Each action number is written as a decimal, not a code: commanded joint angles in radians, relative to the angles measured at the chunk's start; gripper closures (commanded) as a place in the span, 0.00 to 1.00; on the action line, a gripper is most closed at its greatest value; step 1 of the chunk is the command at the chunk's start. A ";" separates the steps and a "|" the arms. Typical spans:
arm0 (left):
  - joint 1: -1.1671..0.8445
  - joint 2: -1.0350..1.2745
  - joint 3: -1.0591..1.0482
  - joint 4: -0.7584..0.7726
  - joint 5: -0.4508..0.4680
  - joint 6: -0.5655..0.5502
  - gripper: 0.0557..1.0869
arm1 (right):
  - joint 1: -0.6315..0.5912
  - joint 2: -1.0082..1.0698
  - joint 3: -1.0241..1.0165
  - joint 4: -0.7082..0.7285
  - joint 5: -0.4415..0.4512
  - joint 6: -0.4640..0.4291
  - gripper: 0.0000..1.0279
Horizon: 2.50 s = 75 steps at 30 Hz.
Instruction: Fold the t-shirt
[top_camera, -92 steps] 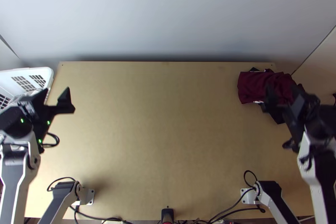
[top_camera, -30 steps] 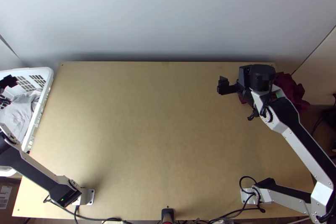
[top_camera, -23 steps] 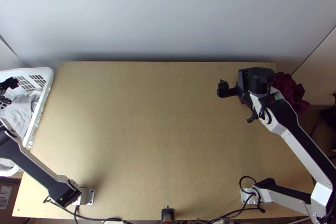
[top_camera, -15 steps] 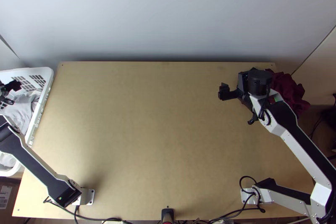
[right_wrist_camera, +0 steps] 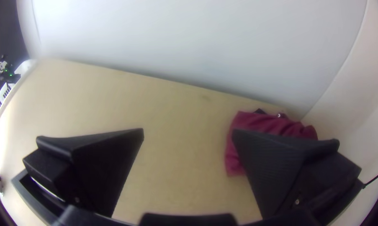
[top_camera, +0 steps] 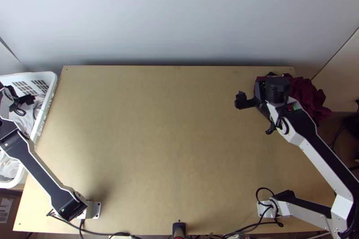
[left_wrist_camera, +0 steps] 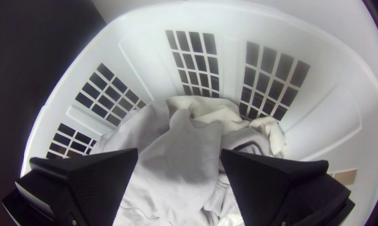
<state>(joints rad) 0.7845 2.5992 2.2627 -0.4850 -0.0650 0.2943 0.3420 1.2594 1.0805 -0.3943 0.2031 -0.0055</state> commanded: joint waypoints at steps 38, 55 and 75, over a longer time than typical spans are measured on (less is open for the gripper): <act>0.048 0.055 0.015 0.187 -0.225 0.178 0.04 | 0.003 0.003 -0.088 0.046 0.042 -0.034 0.05; 0.045 0.098 0.015 0.137 -0.191 0.161 0.50 | 0.003 0.000 -0.088 0.046 0.067 -0.044 0.05; 0.067 -0.232 0.020 0.051 -0.038 -0.049 0.96 | 0.005 0.000 -0.090 0.066 0.084 -0.040 0.05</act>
<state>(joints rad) 0.8513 2.5385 2.2810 -0.3832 -0.1638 0.3157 0.3447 1.2591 0.9909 -0.3416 0.2852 -0.0498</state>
